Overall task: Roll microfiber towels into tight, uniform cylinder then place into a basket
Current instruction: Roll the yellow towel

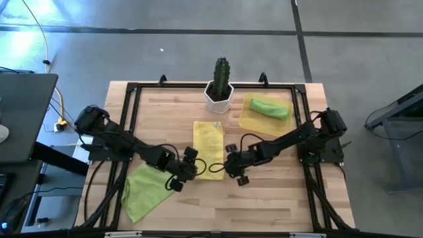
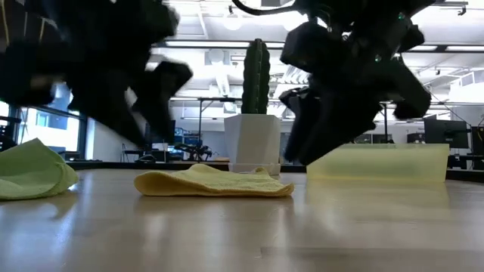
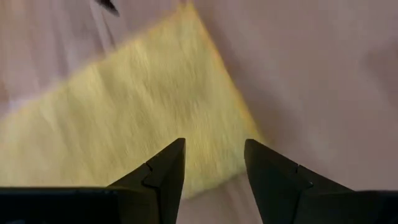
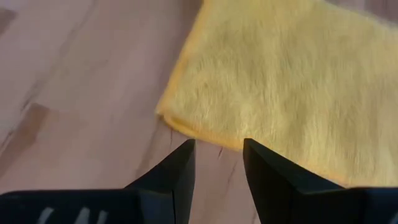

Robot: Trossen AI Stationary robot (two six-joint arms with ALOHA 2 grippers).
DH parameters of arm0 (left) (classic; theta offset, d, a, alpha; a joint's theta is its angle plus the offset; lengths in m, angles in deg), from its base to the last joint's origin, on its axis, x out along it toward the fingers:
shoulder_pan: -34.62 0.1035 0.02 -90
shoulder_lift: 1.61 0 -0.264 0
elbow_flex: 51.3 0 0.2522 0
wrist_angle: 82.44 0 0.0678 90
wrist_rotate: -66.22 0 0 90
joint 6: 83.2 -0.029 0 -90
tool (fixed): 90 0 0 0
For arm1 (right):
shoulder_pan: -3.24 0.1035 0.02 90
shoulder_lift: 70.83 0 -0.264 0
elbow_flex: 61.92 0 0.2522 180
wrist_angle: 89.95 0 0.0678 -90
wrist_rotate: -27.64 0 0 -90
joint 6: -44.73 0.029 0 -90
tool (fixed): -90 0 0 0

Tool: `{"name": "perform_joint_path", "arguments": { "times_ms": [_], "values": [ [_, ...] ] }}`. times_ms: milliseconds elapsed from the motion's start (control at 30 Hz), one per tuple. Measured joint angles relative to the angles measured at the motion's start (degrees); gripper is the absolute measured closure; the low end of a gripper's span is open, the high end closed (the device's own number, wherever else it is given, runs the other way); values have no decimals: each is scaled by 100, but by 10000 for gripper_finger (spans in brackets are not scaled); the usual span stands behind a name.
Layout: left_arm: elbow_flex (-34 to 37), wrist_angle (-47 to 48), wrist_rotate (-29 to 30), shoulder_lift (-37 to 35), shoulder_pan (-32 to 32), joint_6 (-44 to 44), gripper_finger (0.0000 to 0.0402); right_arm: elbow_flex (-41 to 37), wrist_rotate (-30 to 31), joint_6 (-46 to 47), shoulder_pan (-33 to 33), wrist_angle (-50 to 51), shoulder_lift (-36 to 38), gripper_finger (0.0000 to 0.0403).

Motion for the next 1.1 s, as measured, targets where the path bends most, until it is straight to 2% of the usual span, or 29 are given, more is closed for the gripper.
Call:
{"name": "perform_joint_path", "arguments": {
  "times_ms": [167,300,867,1100],
  "values": [
    [28,66,14,435,21,-591,245,0,-151,-1280,52,-15,-178,274],
    [1,-50,106,662,5,-842,245,1,-180,-1584,153,-159,-197,274],
    [7,-136,-504,739,21,155,245,6,-249,-1442,206,-909,-758,274],
    [14,-236,-559,743,12,394,245,11,-133,-769,206,-1046,-832,274]
  ]
}}
